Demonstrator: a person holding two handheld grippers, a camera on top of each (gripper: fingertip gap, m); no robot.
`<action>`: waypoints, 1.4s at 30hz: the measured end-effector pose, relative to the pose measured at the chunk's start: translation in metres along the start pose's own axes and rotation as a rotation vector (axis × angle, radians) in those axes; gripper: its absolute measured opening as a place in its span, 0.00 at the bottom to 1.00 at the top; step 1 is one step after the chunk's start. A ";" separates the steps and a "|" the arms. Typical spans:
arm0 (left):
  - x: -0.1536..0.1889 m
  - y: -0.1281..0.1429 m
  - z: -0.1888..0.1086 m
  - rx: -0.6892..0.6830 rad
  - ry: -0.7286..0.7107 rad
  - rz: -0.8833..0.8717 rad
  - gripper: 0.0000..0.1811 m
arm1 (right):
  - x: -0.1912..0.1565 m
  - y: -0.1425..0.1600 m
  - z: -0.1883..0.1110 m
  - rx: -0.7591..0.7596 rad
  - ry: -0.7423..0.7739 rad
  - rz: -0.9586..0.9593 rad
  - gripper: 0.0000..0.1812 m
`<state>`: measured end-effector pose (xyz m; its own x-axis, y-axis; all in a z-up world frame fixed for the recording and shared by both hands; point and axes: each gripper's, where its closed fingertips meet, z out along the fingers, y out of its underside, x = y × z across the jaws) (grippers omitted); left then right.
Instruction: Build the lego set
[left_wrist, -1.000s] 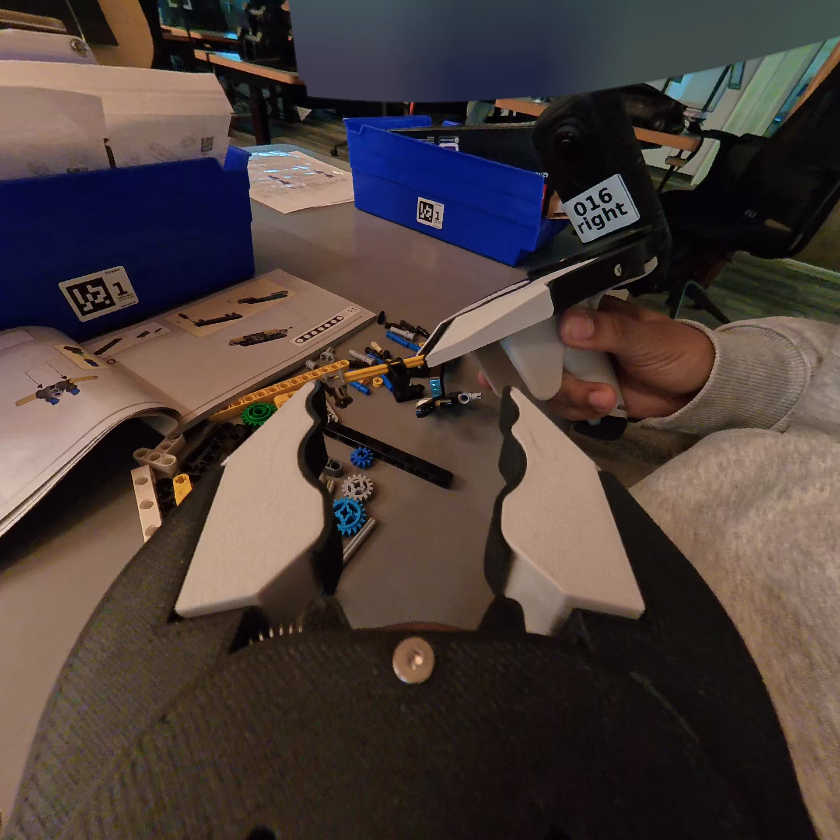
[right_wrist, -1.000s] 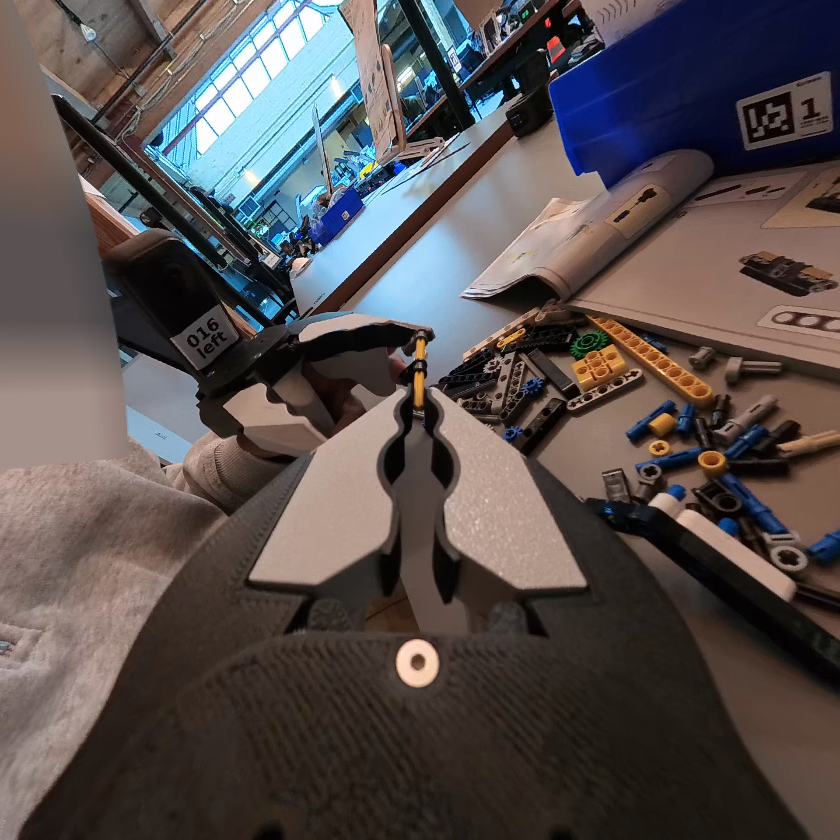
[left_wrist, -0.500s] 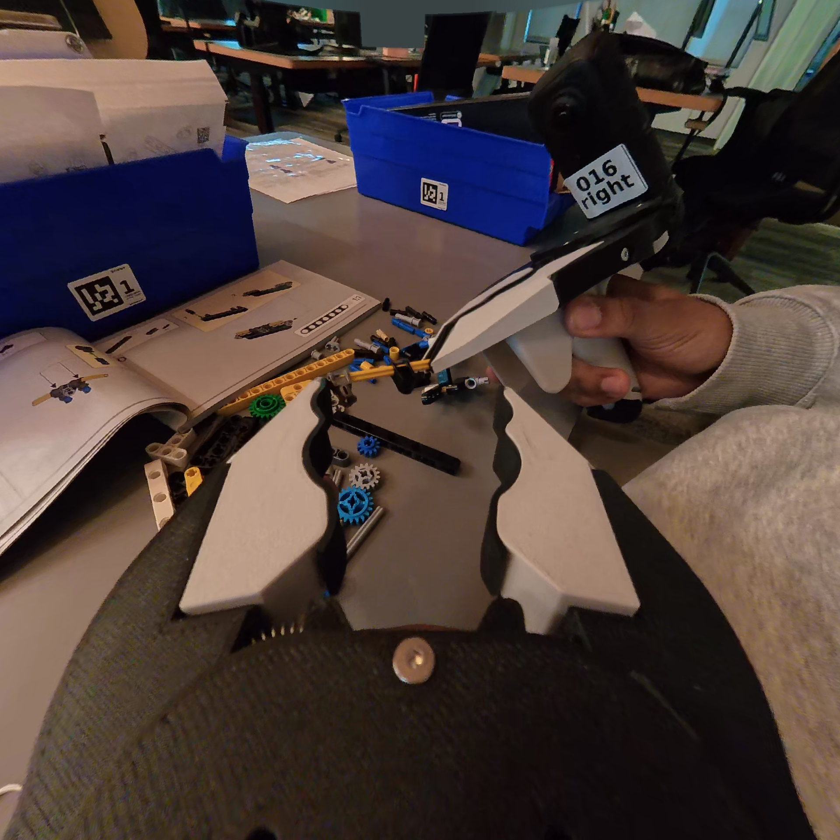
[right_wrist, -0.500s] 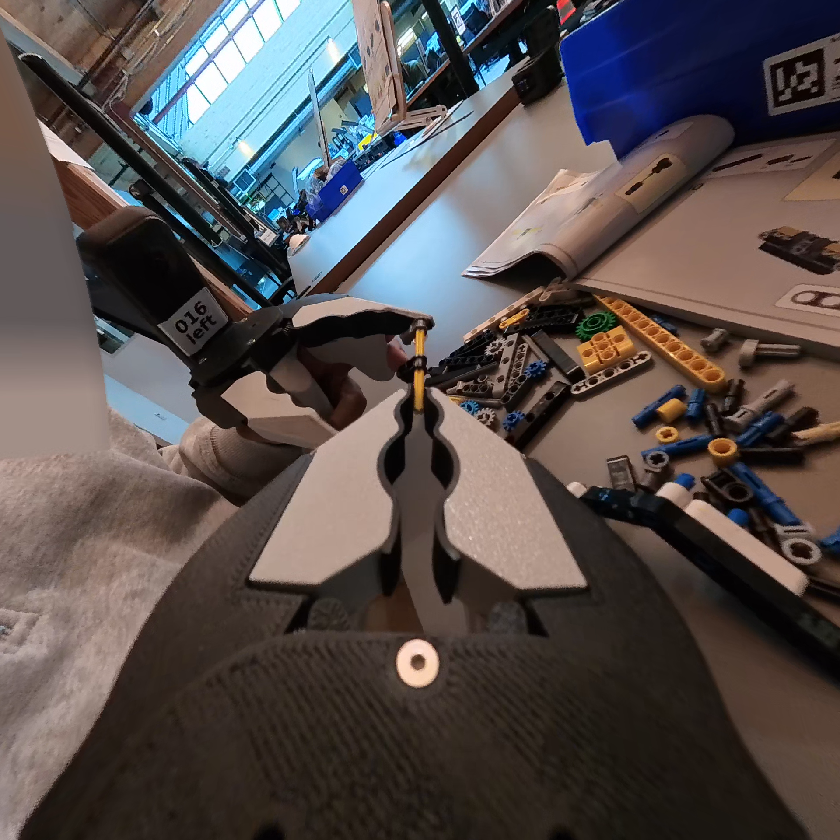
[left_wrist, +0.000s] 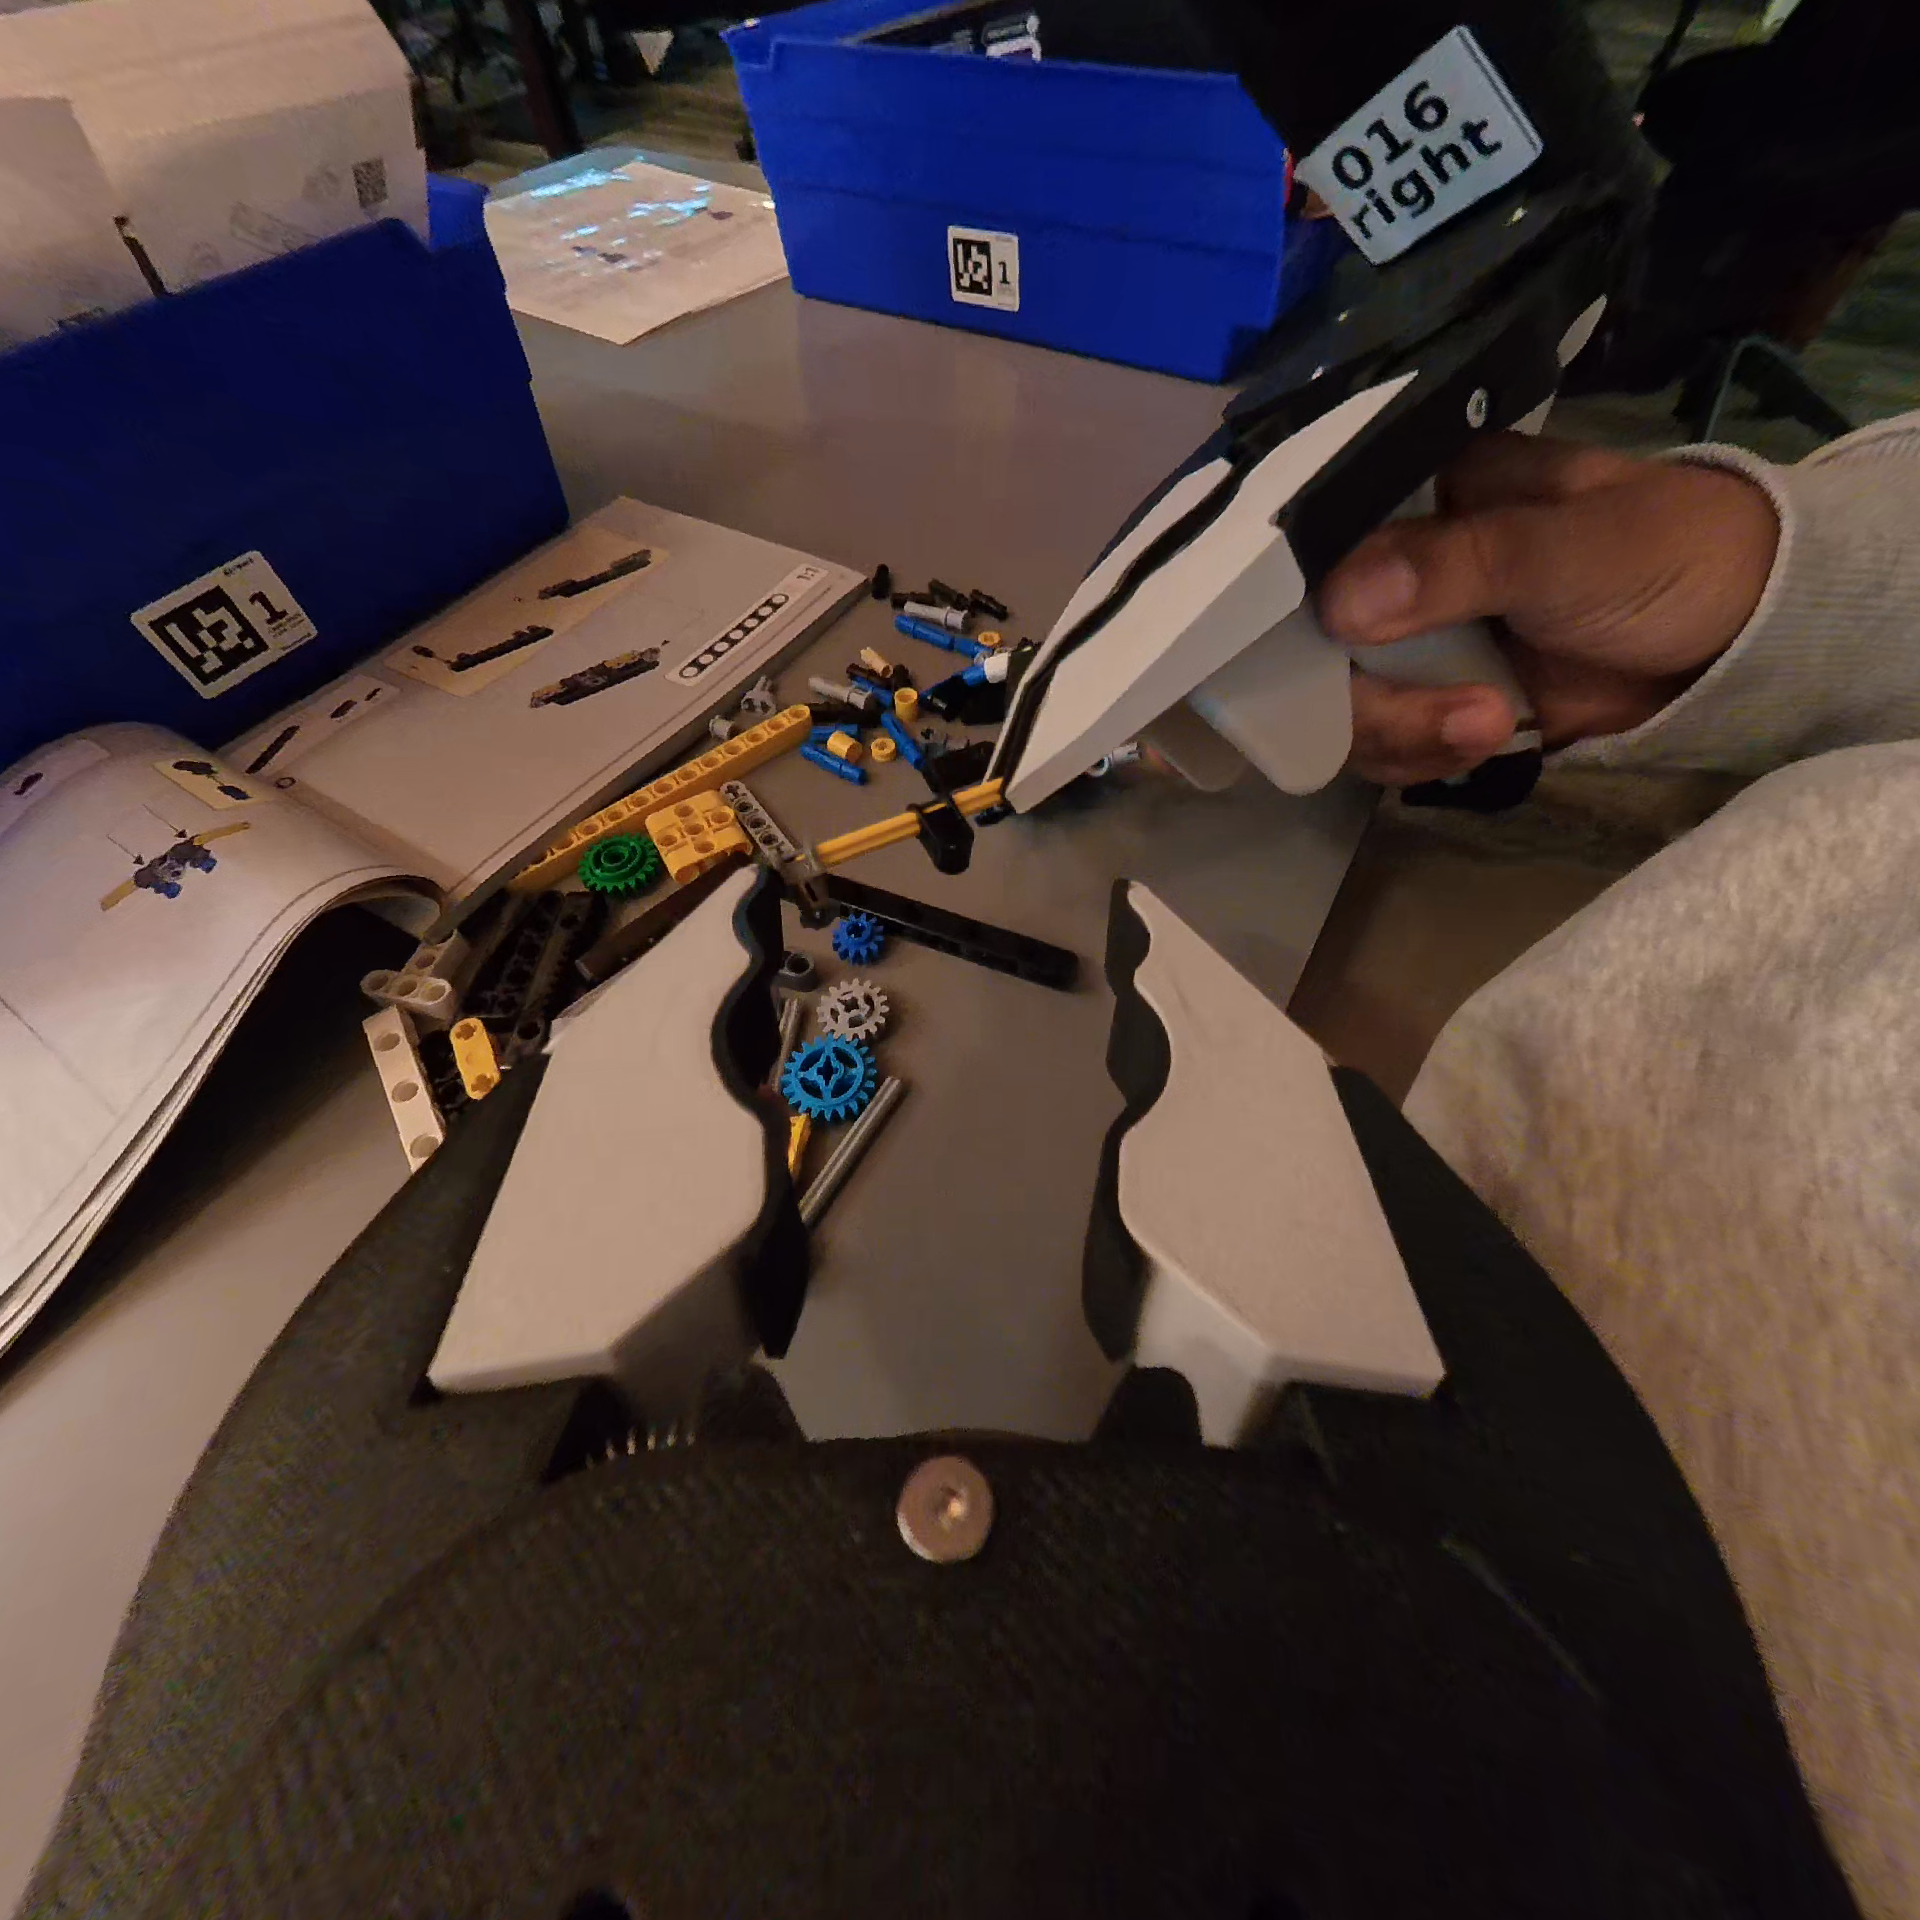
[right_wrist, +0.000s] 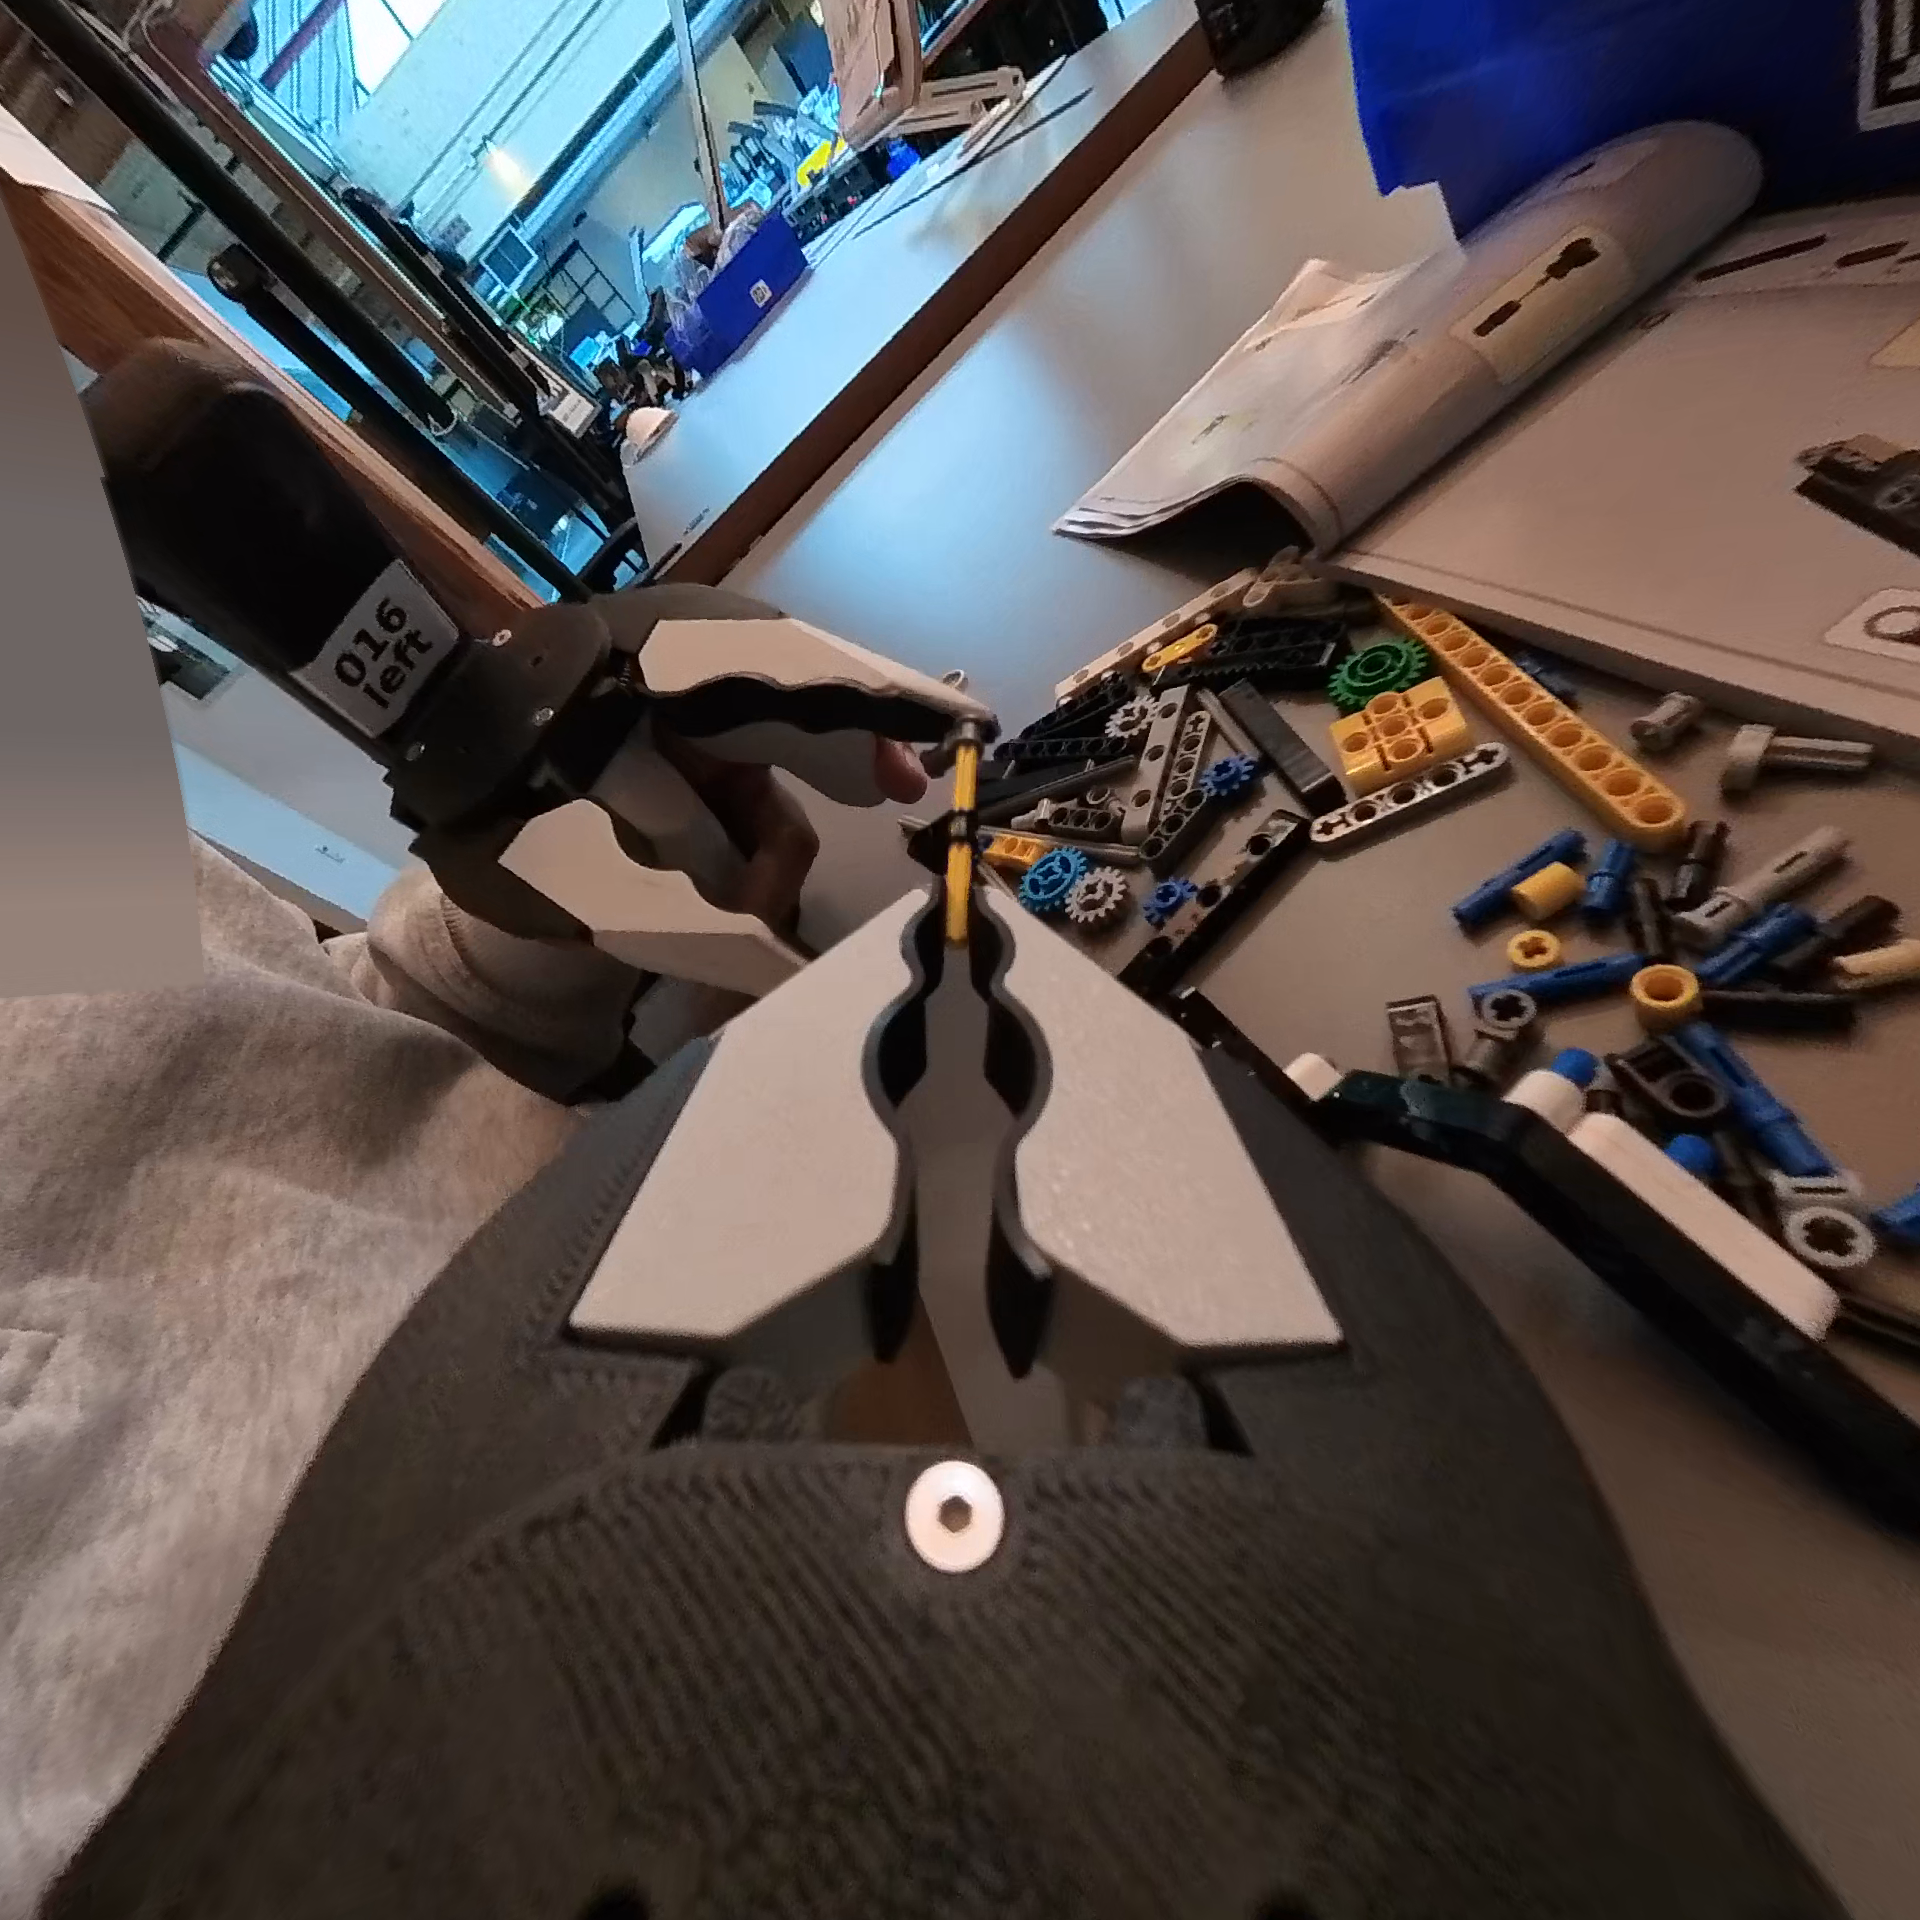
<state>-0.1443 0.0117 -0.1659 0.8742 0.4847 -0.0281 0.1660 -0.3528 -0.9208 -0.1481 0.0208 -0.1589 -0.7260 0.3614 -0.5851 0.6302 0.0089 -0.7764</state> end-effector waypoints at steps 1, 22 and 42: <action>0.000 0.002 0.000 -0.010 -0.002 0.007 0.34 | 0.000 0.001 0.000 -0.005 0.002 -0.002 0.01; 0.004 0.013 -0.002 -0.073 0.036 0.057 0.31 | 0.000 0.011 0.001 -0.077 -0.017 -0.007 0.01; -0.018 -0.010 -0.009 0.077 0.031 -0.235 0.28 | -0.001 -0.004 -0.001 0.017 0.010 -0.072 0.01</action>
<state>-0.1578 -0.0008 -0.1530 0.8297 0.5206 0.2011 0.3320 -0.1707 -0.9277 -0.1496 0.0210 -0.1552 -0.7667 0.3697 -0.5249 0.5712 0.0193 -0.8206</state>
